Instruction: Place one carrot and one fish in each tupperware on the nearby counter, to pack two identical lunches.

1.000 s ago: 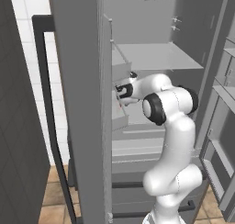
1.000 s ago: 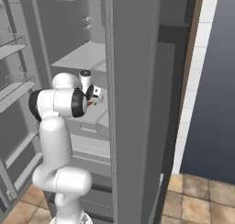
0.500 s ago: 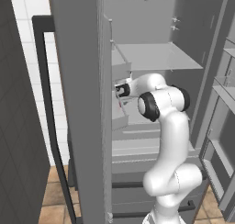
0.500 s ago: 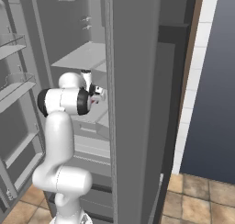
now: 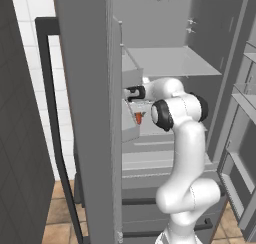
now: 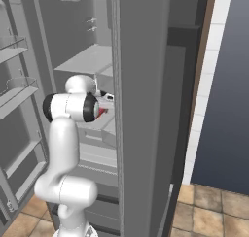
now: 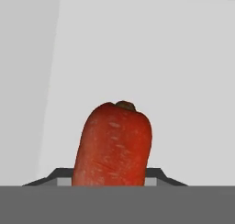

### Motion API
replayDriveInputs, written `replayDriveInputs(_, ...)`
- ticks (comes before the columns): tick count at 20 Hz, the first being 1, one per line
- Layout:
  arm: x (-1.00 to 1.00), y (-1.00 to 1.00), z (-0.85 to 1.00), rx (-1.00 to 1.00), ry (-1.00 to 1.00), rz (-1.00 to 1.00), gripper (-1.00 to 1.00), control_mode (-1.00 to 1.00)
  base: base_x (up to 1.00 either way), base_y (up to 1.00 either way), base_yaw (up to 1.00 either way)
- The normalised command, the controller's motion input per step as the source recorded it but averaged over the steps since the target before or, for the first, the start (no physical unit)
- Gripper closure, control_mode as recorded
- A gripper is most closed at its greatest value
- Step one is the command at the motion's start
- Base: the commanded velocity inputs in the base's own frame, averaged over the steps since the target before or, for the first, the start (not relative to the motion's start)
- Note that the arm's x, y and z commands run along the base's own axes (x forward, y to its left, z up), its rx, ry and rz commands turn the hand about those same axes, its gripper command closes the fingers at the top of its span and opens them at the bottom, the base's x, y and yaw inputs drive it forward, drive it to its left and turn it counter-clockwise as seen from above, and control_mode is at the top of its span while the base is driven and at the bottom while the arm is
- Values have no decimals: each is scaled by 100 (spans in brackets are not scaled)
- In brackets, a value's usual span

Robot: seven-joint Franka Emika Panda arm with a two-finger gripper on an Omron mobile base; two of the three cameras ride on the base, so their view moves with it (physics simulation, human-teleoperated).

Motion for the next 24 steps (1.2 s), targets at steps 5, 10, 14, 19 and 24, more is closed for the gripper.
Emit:
replayDriveInputs(5,-100,-93,-55,0,3,-5,100,-100,0,0,0)
replayDriveInputs(10,-100,-48,-64,-2,0,-5,100,-100,0,0,0)
replayDriveInputs(14,-100,0,-61,-4,-15,-11,100,-100,0,0,0)
replayDriveInputs(19,-100,16,-6,0,-19,-3,100,-100,0,0,0)
replayDriveInputs(24,-100,0,5,0,-14,0,100,-100,0,0,0)
